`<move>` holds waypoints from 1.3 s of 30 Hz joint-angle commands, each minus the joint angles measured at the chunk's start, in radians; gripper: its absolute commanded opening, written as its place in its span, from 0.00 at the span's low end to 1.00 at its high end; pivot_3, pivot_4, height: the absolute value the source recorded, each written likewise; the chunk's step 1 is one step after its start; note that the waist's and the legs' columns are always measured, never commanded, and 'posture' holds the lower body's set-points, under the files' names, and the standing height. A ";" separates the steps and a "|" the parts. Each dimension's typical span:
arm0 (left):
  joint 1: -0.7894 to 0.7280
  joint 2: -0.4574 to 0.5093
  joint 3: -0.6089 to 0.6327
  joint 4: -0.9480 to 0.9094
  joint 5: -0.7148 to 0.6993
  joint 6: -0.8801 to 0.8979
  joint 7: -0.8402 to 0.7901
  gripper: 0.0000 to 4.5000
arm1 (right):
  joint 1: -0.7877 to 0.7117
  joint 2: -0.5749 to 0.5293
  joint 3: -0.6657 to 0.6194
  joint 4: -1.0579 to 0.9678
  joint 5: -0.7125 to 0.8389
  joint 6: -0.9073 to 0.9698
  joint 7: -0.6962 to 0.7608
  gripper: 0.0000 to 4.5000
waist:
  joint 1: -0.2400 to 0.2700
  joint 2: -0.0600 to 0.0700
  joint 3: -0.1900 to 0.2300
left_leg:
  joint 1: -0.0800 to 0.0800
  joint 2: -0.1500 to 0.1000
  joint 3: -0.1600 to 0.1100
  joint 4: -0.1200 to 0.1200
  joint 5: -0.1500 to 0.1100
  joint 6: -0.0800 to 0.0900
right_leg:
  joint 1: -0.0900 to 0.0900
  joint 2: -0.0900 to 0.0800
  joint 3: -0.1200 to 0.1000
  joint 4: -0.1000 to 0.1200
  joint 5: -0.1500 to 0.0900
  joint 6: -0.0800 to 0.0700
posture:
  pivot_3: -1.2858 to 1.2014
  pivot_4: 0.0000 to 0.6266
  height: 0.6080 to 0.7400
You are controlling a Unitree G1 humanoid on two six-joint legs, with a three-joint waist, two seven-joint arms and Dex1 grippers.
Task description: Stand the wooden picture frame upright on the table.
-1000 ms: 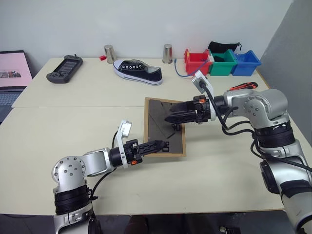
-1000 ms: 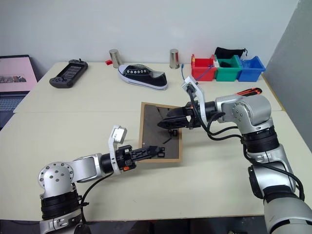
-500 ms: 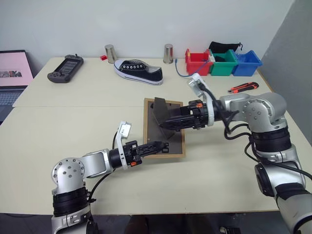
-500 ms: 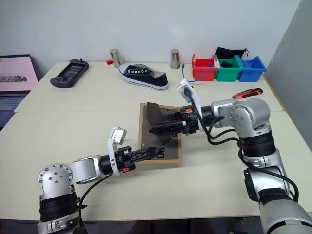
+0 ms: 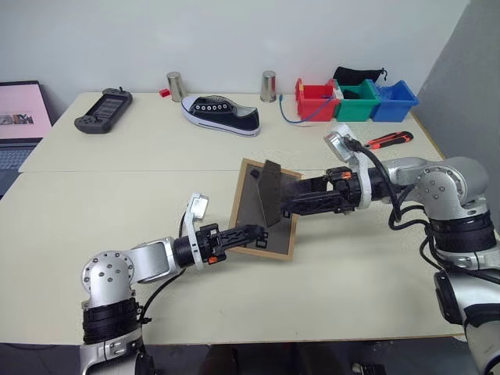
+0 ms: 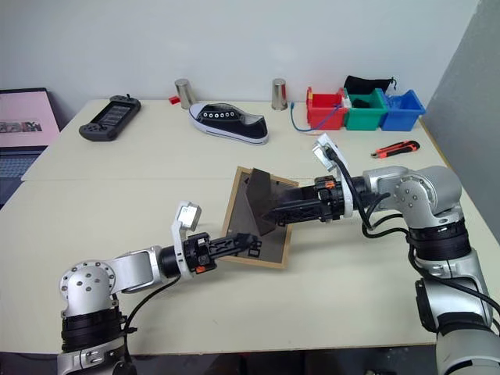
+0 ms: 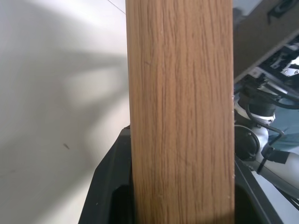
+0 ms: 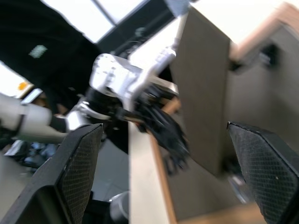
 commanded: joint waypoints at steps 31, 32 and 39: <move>-0.118 -0.093 0.015 0.151 -0.679 -0.223 0.646 0.27 | 0.059 0.101 -0.164 0.684 -1.267 -2.790 -0.460 1.00 | 0.031 -0.001 0.000 | 0.005 -0.001 0.002 0.001 0.006 -0.009 | 0.005 -0.001 0.002 -0.005 0.005 0.005 | 0.52 0.24 1.00; -0.114 -0.090 0.021 0.153 -0.679 -0.222 0.647 0.27 | 0.058 0.086 -0.163 0.698 -1.277 -2.807 -0.483 1.00 | 0.032 -0.001 0.000 | 0.005 -0.001 0.002 0.001 0.006 -0.009 | 0.005 -0.001 0.002 -0.005 0.005 0.005 | 0.52 0.24 1.00; -0.073 -0.098 0.016 0.117 -0.679 -0.219 0.638 0.27 | 0.045 0.043 -0.141 0.734 -1.436 -2.826 -0.634 1.00 | 0.018 -0.001 0.000 | 0.006 -0.002 0.003 0.001 0.006 -0.009 | 0.005 -0.002 0.003 -0.004 0.005 0.005 | 0.52 0.24 1.00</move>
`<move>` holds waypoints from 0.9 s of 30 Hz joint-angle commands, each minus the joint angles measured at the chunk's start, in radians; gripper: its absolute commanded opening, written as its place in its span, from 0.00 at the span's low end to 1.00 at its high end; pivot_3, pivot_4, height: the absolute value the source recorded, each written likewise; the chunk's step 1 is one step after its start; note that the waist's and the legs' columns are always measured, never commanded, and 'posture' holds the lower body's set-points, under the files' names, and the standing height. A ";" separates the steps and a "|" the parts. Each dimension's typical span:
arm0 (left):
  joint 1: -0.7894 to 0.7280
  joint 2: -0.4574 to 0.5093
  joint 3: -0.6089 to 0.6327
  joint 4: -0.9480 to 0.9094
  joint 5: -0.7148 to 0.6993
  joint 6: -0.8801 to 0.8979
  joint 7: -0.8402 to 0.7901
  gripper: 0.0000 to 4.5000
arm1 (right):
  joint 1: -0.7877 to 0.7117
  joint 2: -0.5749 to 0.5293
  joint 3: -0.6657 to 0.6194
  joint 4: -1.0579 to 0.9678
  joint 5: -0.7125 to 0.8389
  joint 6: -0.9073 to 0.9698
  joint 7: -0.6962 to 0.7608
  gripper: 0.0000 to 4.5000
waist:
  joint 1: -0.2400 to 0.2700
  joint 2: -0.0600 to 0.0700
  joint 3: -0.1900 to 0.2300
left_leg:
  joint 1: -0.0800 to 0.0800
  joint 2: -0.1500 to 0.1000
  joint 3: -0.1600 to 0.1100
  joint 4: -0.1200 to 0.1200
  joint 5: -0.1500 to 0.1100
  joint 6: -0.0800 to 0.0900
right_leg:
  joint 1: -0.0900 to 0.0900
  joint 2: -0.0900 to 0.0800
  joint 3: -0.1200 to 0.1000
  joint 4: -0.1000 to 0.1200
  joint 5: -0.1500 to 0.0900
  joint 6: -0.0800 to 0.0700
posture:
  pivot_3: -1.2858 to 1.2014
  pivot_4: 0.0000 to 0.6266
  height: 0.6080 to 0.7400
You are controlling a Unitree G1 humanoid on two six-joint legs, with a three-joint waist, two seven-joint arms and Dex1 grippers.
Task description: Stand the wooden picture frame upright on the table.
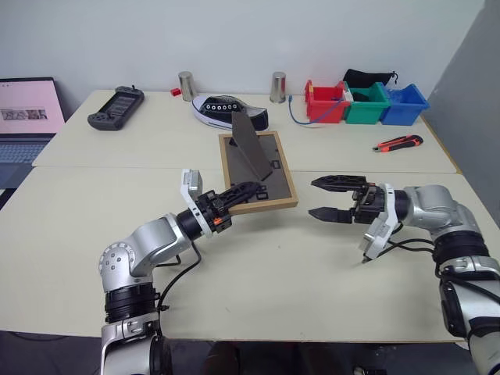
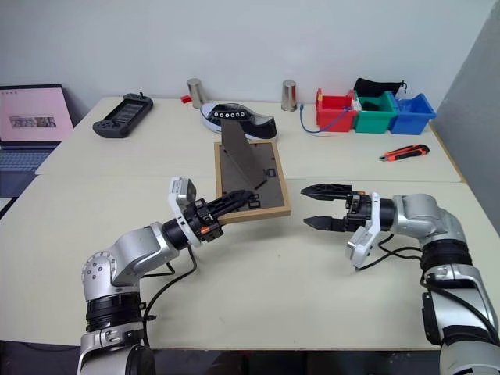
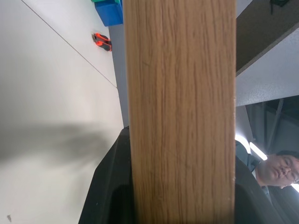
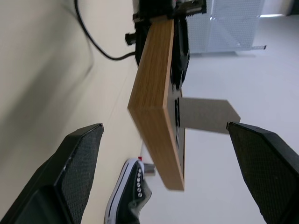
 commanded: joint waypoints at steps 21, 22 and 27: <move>0.055 0.008 -0.072 -0.100 -0.041 -0.012 -0.025 0.27 | -0.150 0.046 0.194 -0.090 -0.465 0.089 -0.608 0.78 | -0.026 0.000 0.000 | 0.003 0.000 0.000 0.000 0.000 0.000 | 0.003 0.000 0.001 0.001 0.000 0.000 | 0.52 0.24 1.00; 0.055 0.011 -0.073 -0.100 -0.041 -0.010 -0.030 0.27 | -0.153 0.041 0.206 -0.090 -0.467 0.091 -0.624 0.71 | -0.027 0.000 0.000 | 0.003 0.000 0.000 0.000 0.000 0.000 | 0.003 0.000 0.001 0.001 0.000 0.000 | 0.52 0.24 1.00; 0.062 0.029 -0.088 -0.101 -0.041 -0.002 -0.048 0.27 | -0.179 0.032 0.265 -0.106 -0.522 0.147 -0.711 0.44 | -0.027 0.000 0.000 | 0.003 0.000 0.000 0.000 0.000 0.000 | 0.003 0.000 0.001 0.001 0.000 0.000 | 0.52 0.24 1.00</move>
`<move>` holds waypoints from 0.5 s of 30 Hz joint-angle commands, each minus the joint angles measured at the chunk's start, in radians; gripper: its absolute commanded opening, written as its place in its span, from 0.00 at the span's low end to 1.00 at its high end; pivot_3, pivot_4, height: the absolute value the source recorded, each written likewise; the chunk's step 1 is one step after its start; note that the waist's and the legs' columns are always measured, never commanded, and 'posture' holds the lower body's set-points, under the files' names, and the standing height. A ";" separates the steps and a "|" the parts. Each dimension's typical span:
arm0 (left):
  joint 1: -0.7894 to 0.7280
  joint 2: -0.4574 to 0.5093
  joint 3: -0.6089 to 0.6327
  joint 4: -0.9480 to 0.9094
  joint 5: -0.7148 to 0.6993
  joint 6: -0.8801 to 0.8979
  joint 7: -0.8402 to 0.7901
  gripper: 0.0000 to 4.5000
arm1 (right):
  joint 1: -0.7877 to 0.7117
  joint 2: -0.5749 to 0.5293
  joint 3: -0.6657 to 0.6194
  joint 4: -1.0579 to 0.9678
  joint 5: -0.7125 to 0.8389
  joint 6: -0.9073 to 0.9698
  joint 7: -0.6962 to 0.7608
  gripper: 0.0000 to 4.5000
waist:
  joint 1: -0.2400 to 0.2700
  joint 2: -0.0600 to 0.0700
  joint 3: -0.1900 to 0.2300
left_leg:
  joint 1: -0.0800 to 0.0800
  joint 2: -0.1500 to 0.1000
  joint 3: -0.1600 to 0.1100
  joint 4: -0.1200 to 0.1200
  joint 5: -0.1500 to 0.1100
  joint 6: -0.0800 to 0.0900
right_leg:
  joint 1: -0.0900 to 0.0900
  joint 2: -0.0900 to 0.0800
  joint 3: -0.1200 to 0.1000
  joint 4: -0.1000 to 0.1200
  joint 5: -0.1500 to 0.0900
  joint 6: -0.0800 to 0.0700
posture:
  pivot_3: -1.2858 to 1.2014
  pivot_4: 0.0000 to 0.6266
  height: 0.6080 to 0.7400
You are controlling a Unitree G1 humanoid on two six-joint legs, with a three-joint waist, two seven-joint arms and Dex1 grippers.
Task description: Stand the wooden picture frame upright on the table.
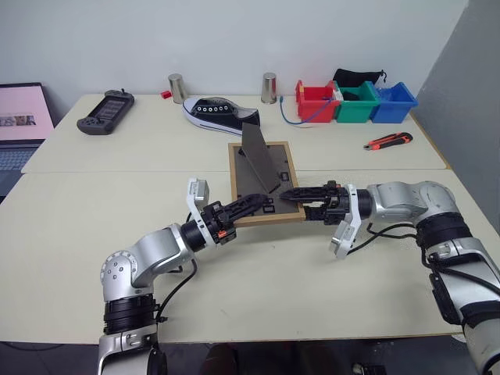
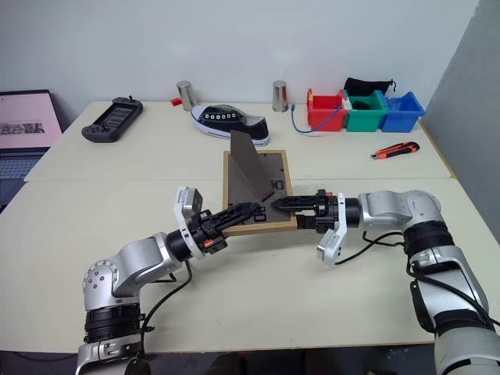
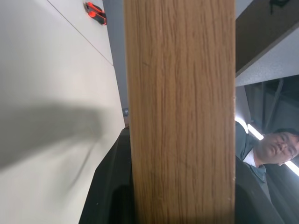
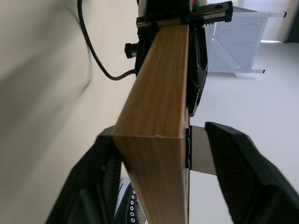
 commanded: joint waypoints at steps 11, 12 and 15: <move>0.027 0.077 -0.062 -0.080 -0.010 -0.006 -0.050 0.35 | -0.060 -0.058 0.113 -0.068 -0.018 0.067 -0.190 0.30 | 0.000 0.000 0.000 | 0.000 0.000 0.000 0.000 0.000 0.000 | 0.000 0.000 0.000 0.000 0.000 0.000 | 0.52 0.24 1.00; 0.029 0.080 -0.066 -0.087 -0.010 -0.012 -0.052 0.43 | -0.058 -0.061 0.116 -0.076 -0.020 0.074 -0.203 0.30 | 0.000 0.000 0.000 | 0.000 0.000 0.000 0.000 0.000 0.000 | 0.000 0.000 0.000 0.000 0.000 0.000 | 0.52 0.24 1.00; 0.033 0.096 -0.077 -0.091 -0.010 -0.029 -0.050 0.57 | -0.057 -0.067 0.130 -0.085 -0.013 0.090 -0.218 0.30 | 0.000 0.000 0.000 | 0.000 0.000 0.000 0.000 0.000 0.000 | 0.000 0.000 0.000 0.000 0.000 0.000 | 0.52 0.24 1.00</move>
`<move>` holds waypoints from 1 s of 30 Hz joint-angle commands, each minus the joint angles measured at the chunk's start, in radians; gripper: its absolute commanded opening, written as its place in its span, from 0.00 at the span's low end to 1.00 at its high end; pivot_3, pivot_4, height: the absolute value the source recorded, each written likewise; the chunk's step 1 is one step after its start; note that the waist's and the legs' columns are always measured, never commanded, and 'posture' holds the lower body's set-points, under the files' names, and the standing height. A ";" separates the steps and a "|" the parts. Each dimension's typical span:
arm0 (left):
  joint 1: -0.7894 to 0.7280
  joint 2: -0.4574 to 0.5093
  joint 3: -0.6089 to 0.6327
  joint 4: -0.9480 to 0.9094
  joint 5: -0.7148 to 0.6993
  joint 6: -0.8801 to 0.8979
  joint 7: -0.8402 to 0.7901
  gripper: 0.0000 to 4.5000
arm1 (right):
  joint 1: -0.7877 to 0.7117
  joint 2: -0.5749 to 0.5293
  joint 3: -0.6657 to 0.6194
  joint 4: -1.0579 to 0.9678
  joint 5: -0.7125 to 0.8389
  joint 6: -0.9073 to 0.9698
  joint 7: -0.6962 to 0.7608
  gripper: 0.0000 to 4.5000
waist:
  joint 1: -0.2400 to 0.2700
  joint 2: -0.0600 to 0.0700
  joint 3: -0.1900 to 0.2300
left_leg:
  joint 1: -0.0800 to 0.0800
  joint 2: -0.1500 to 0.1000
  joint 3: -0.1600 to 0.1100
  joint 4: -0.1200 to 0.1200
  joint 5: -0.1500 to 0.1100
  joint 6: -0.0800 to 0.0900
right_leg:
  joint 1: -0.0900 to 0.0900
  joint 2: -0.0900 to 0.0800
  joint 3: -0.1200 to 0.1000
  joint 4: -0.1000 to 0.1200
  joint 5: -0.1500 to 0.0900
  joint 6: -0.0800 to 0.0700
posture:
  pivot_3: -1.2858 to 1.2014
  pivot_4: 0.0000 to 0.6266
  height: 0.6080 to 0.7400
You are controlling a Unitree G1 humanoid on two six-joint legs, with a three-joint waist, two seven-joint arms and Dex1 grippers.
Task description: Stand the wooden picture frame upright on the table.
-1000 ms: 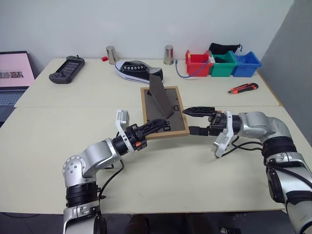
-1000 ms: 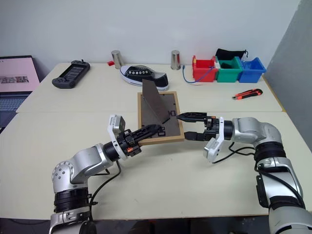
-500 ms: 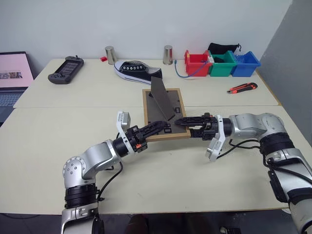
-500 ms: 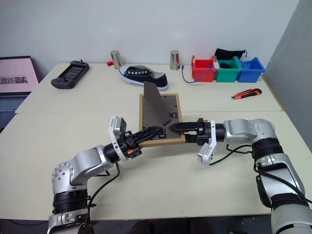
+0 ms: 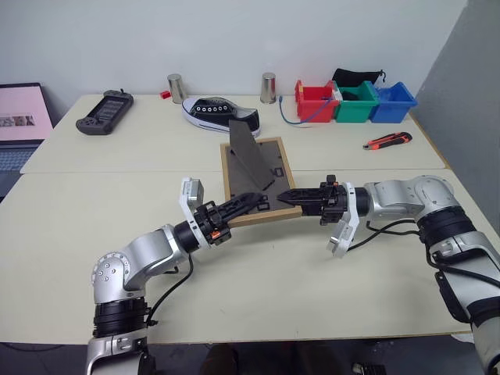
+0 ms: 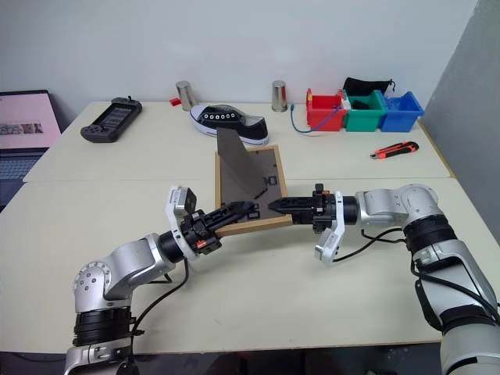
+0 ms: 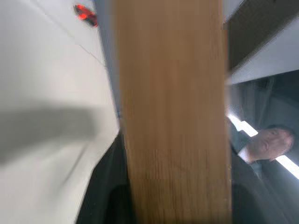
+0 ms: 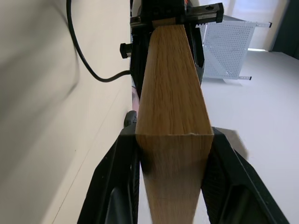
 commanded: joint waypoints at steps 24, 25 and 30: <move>-0.045 0.568 0.087 -0.235 0.161 0.063 -0.380 0.99 | -0.031 -0.134 0.131 0.228 0.595 0.023 0.192 0.30 | -0.007 -0.001 0.001 | 0.000 0.000 0.000 0.000 0.000 0.001 | 0.000 0.000 0.000 0.001 0.000 -0.001 | 0.52 0.24 1.00; -0.051 0.588 0.092 -0.255 0.256 0.029 -0.415 0.99 | -0.014 -0.142 0.163 0.180 0.782 0.095 0.316 0.30 | -0.007 -0.001 0.001 | 0.001 0.000 0.000 0.000 -0.001 0.001 | 0.002 0.000 0.000 0.001 0.000 -0.001 | 0.52 0.24 1.00; -0.019 0.623 0.099 -0.312 0.578 -0.145 -0.586 0.99 | 0.099 -0.152 0.145 -0.173 1.466 0.679 0.931 0.30 | -0.003 -0.001 0.001 | 0.001 0.005 -0.002 -0.001 -0.001 0.003 | 0.004 -0.003 -0.001 -0.001 0.000 -0.001 | 0.52 0.24 1.00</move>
